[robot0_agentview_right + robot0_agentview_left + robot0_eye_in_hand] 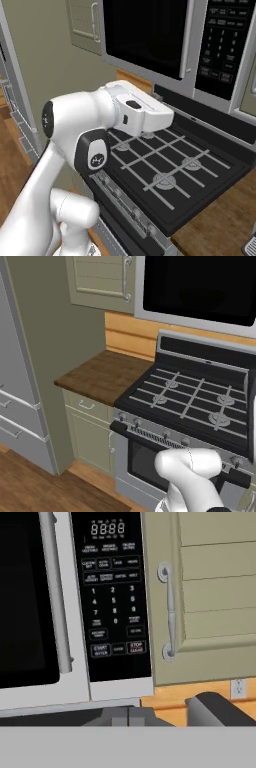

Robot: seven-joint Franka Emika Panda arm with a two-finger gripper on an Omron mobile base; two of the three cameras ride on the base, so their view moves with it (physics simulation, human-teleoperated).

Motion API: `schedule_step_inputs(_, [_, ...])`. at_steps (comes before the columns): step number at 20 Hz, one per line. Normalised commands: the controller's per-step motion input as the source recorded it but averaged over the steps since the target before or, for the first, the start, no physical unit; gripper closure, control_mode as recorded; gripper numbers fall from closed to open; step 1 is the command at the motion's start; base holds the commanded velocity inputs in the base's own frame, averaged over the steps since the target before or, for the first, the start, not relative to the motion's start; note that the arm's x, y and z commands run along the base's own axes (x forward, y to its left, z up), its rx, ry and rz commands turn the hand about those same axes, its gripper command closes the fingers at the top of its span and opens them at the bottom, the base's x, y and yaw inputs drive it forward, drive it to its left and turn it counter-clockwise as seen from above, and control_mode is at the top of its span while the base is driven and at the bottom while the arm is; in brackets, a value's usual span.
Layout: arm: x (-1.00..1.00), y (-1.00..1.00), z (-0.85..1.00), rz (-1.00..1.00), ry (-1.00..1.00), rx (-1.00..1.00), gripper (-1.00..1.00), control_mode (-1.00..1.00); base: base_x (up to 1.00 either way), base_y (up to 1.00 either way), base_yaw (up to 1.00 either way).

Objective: Pick the cucumber from the sink and place it in the bowl. Then pick the bowl and place it in the microwave. Then close the microwave door and press the start button.

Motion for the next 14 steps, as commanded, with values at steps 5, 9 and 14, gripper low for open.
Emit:
schedule_step_inputs(5, [0.34,0.0,0.03,0.03,0.07,0.0,1.0,-1.0,0.0,0.0,0.0])
schedule_step_inputs(9, [0.32,0.0,0.01,0.01,0.01,0.0,1.0,-1.0,0.0,0.0,0.0])
schedule_step_inputs(14, [0.32,-0.07,0.16,0.04,0.03,0.0,1.0,-1.0,0.0,0.0,0.0])
